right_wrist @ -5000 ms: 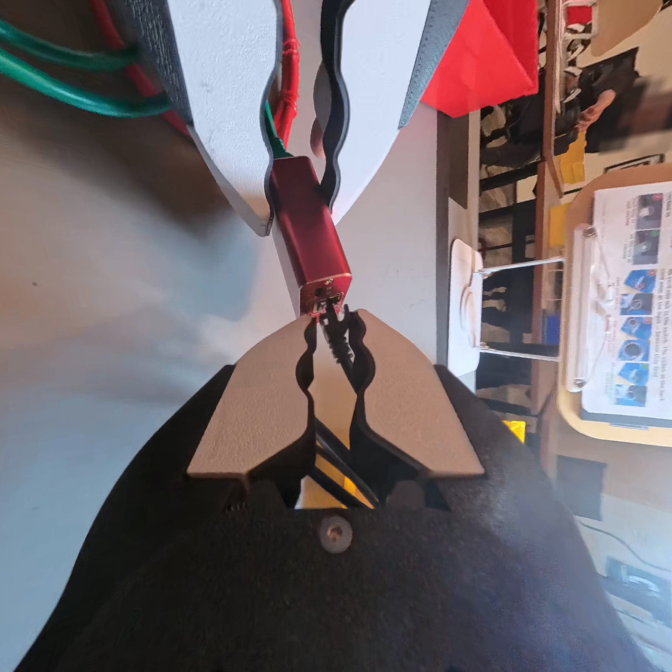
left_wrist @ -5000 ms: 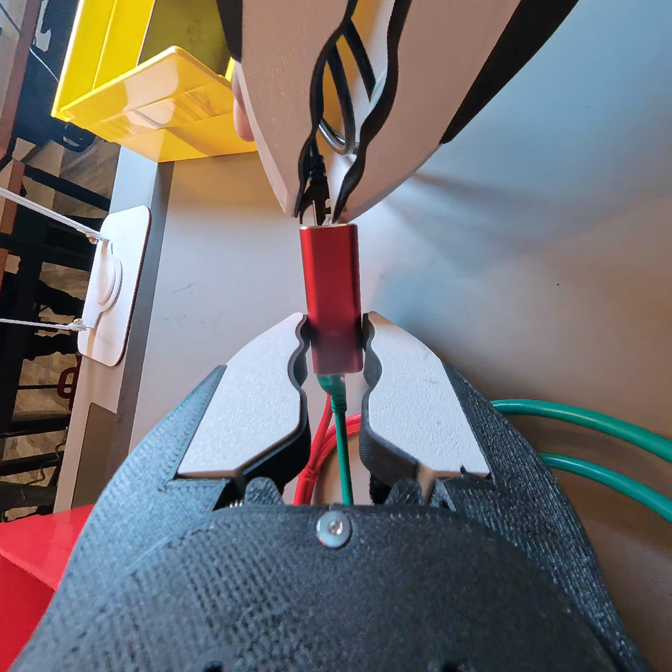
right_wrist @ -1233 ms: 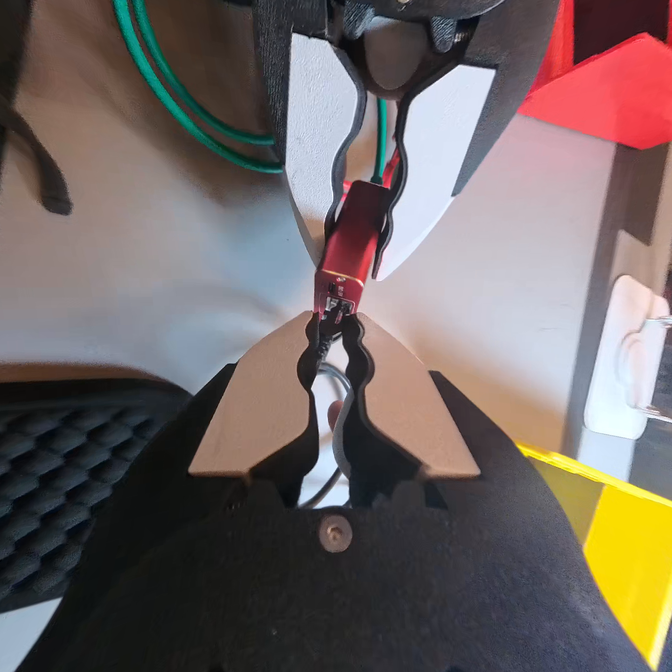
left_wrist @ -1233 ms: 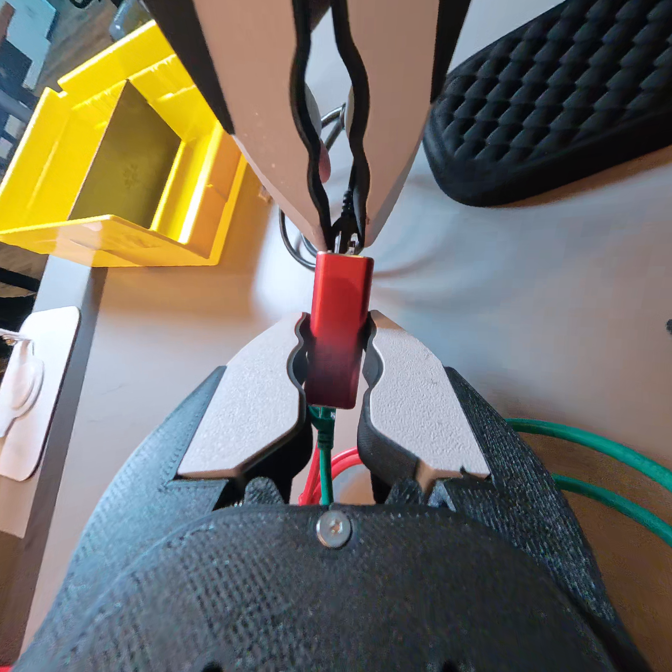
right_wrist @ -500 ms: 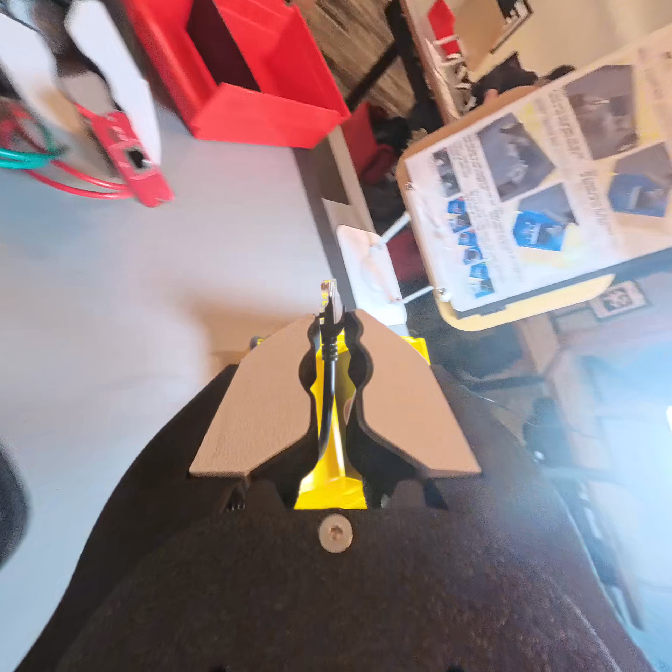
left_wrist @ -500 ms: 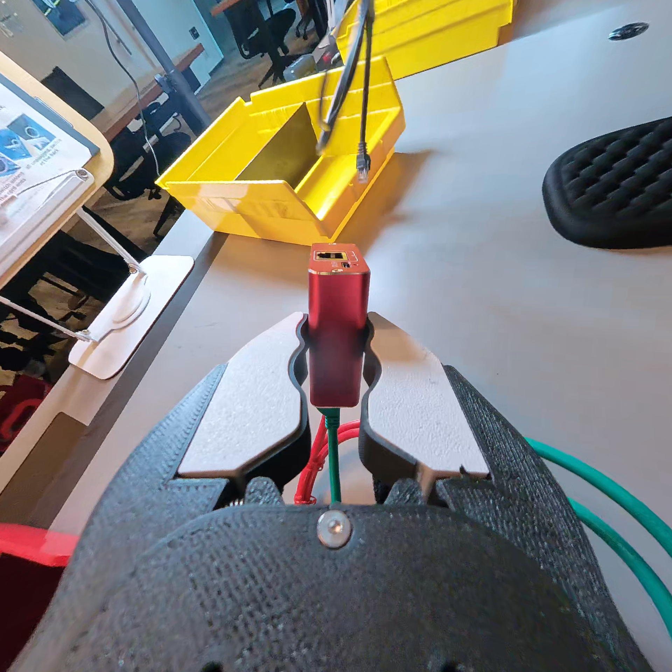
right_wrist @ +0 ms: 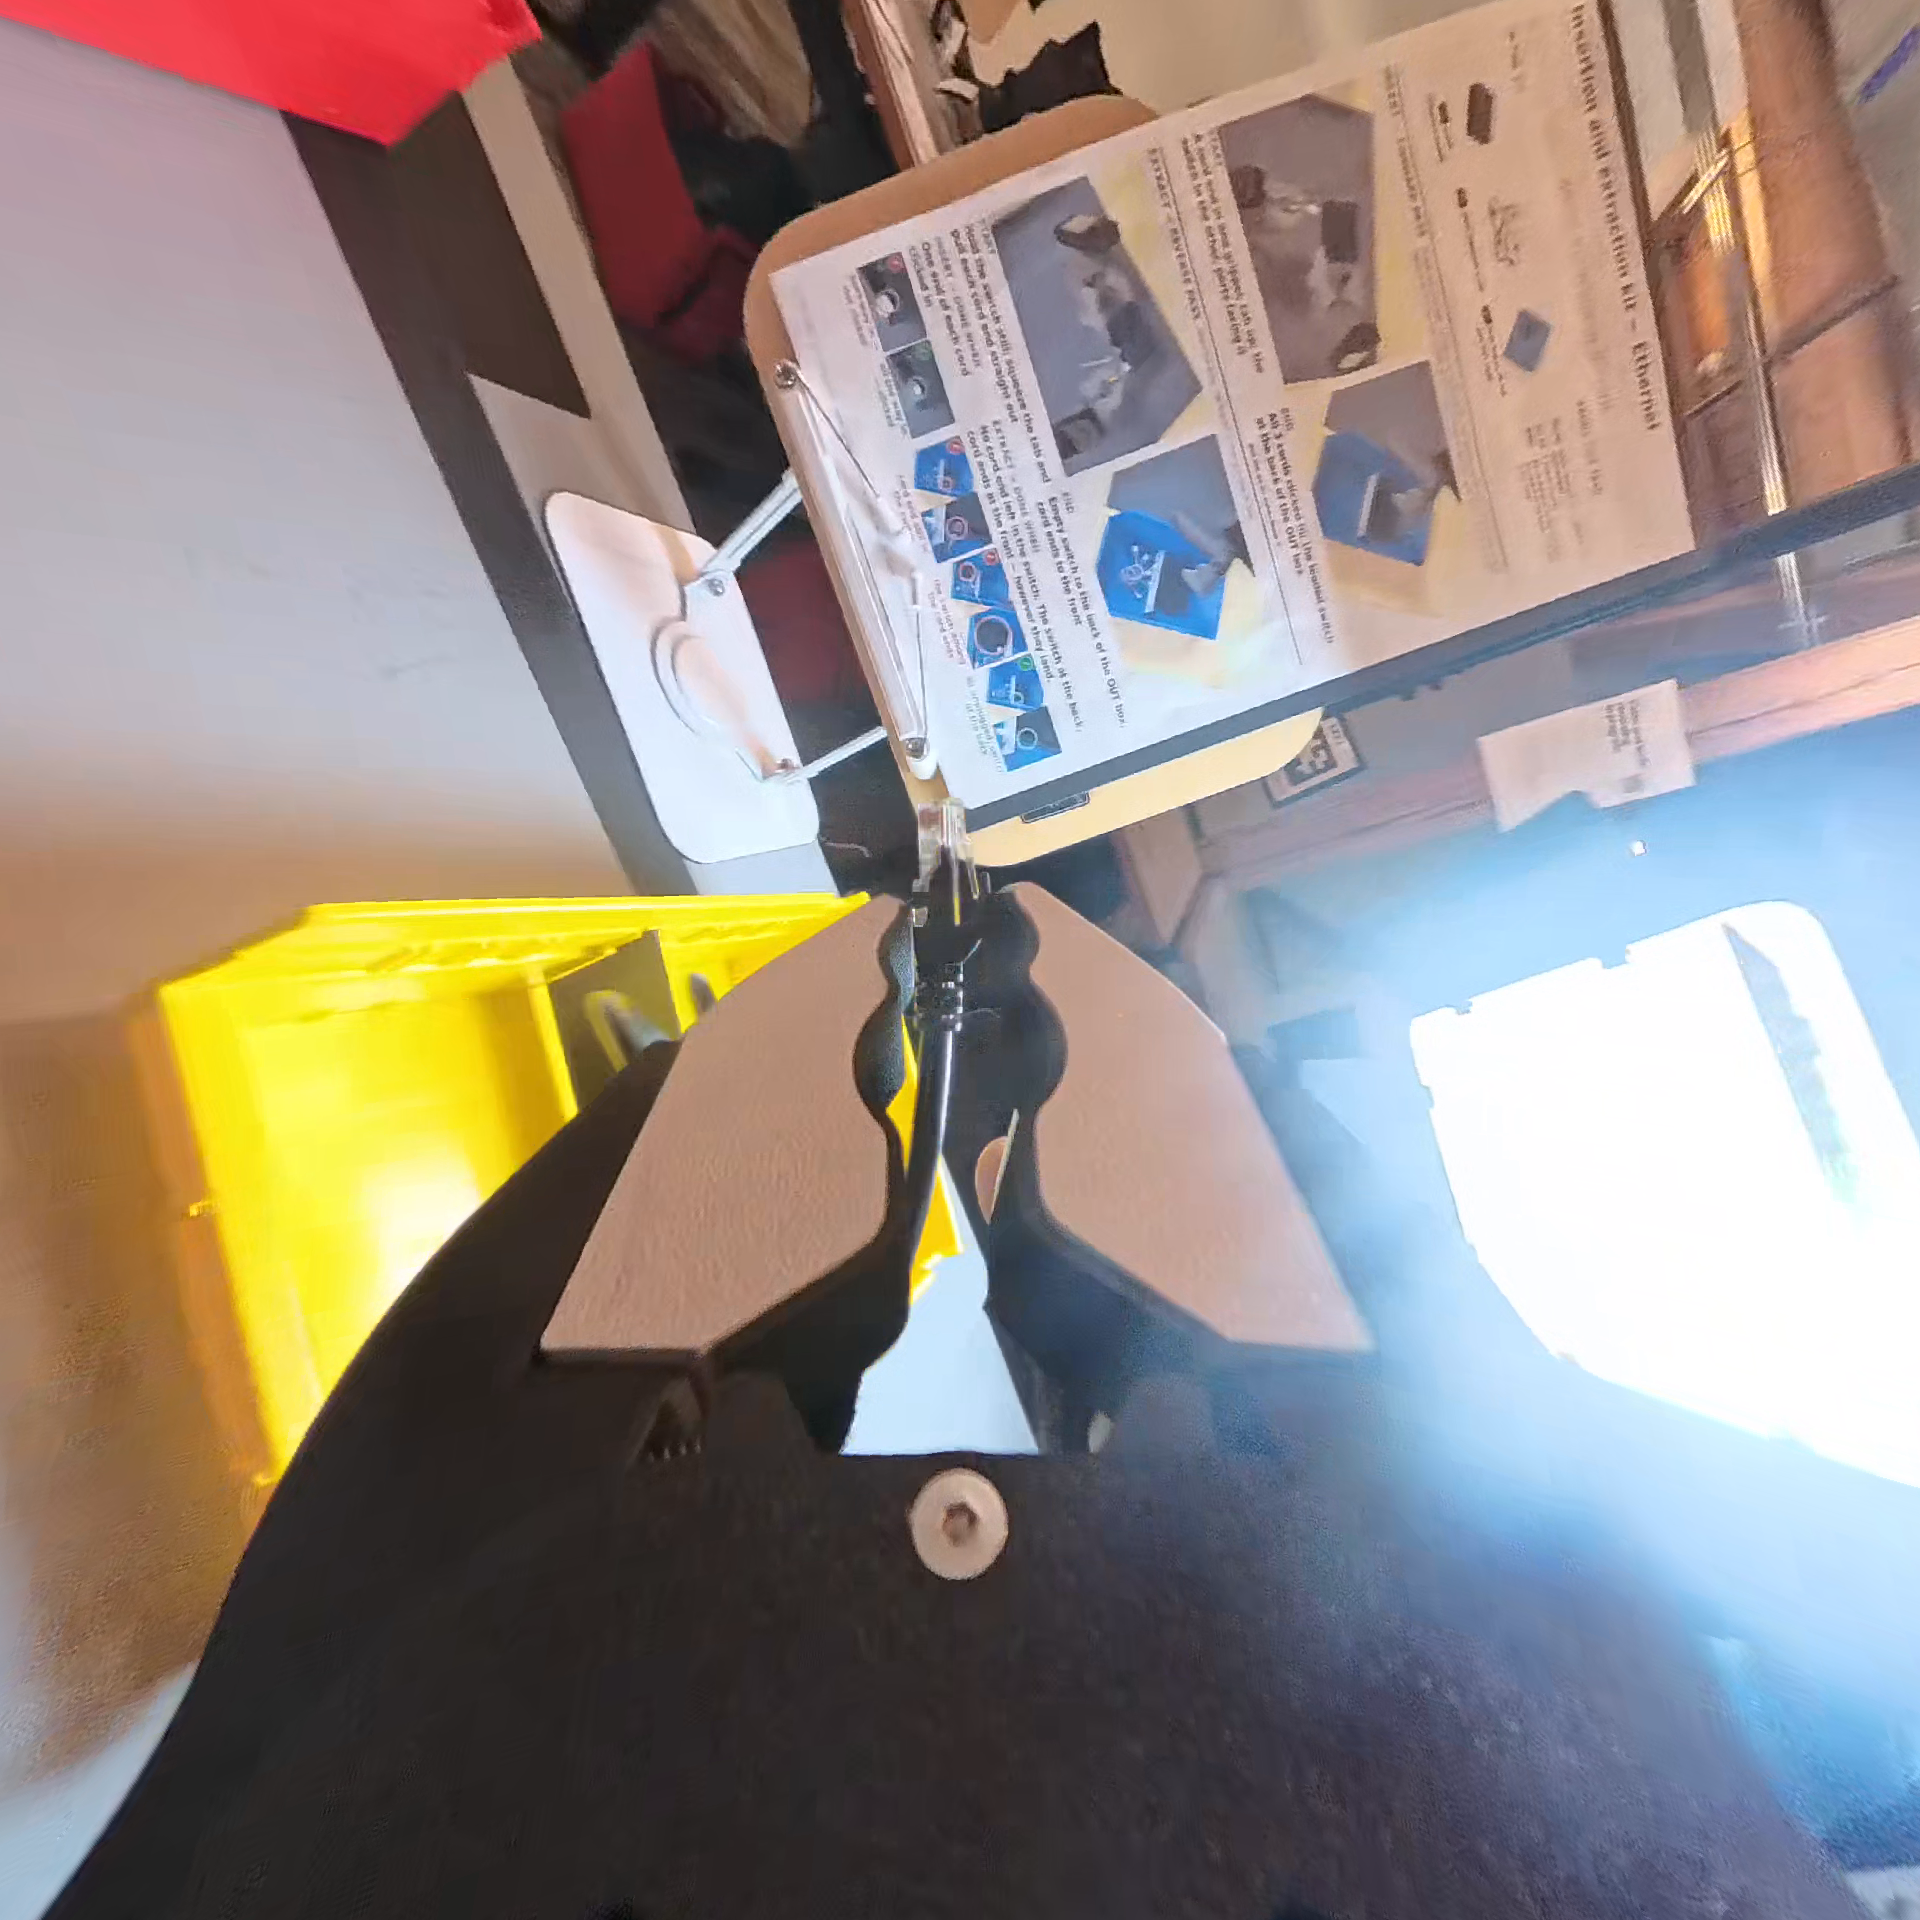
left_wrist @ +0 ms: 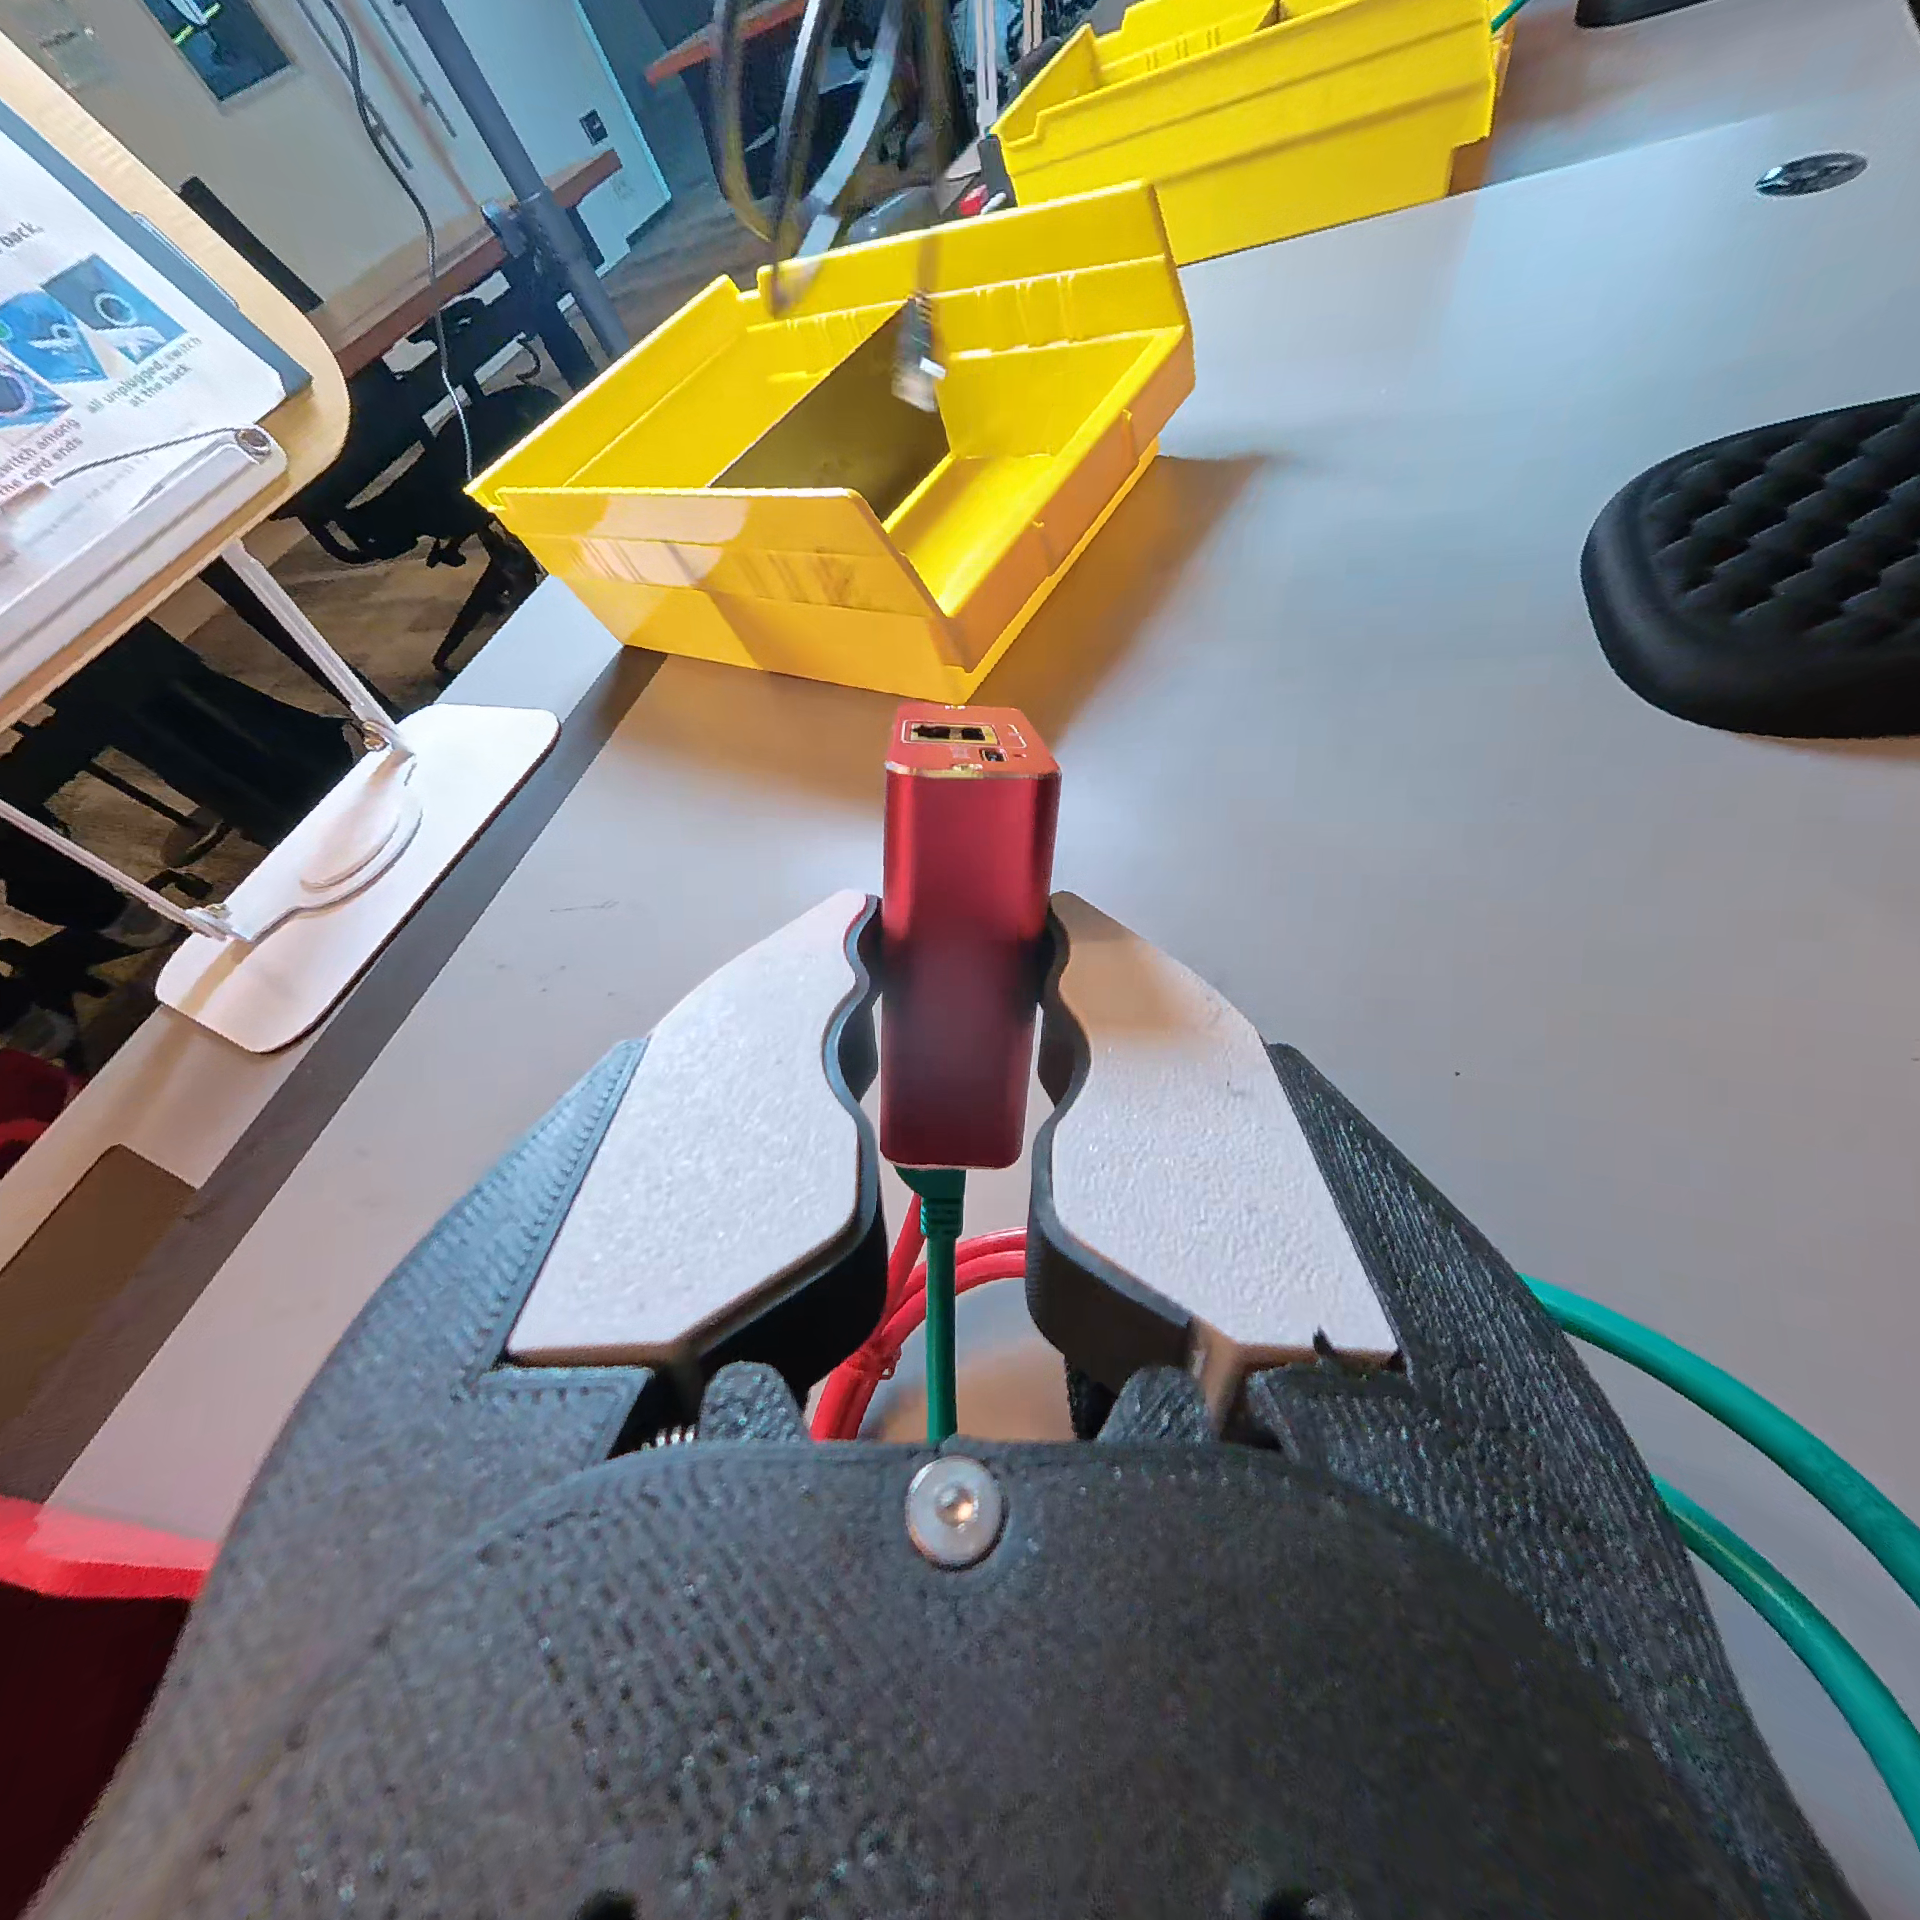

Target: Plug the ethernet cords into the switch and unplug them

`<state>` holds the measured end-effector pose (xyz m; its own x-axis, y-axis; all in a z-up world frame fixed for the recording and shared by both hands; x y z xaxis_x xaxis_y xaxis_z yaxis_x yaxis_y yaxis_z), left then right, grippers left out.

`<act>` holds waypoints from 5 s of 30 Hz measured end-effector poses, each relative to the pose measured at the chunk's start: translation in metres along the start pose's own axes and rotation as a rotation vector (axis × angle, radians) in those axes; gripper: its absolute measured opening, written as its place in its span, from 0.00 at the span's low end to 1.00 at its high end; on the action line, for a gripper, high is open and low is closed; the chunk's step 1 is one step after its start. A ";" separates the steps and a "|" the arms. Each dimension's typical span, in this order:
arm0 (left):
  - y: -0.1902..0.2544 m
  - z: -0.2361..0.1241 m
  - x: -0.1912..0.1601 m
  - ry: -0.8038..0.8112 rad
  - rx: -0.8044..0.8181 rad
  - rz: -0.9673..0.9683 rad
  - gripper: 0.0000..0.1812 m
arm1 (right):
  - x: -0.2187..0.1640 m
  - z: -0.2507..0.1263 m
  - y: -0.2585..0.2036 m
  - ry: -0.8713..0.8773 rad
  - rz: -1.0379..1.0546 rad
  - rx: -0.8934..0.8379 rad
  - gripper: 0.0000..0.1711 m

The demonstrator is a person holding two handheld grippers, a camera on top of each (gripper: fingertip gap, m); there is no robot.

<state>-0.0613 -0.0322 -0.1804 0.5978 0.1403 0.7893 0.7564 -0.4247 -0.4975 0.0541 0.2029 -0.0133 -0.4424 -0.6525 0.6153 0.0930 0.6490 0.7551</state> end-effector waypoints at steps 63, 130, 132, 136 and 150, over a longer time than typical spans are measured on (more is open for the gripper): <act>-0.035 -0.039 0.097 0.589 -0.118 -0.236 0.15 | 0.057 -0.012 -0.180 0.438 0.765 0.850 0.28; 0.023 -0.014 0.004 -0.151 -0.016 0.483 0.18 | 0.070 -0.013 -0.264 -0.047 -0.110 0.434 0.08; 0.028 -0.009 -0.002 -0.192 -0.003 0.544 0.16 | 0.067 -0.012 -0.269 -0.053 -0.155 0.414 0.08; 0.032 -0.011 -0.005 -0.122 -0.039 0.555 0.16 | 0.066 -0.019 -0.273 0.046 -0.135 0.459 0.08; 0.049 -0.012 0.013 -0.009 -0.124 0.605 0.16 | 0.064 -0.044 -0.266 0.132 -0.267 0.767 0.08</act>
<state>-0.0194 -0.0615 -0.1901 0.9139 -0.1504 0.3770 0.2464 -0.5324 -0.8098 0.0404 -0.0287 -0.1653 -0.2498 -0.8326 0.4943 -0.6570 0.5207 0.5452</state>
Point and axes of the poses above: each gripper's, where its closed fingertips meet, z out along the fingers, x out of its top, y = z × x across the jaws, the point moved 4 cm from there along -z, back along the fingers, and after that the axes turned 12 degrees about z, right-handed, at the moved point
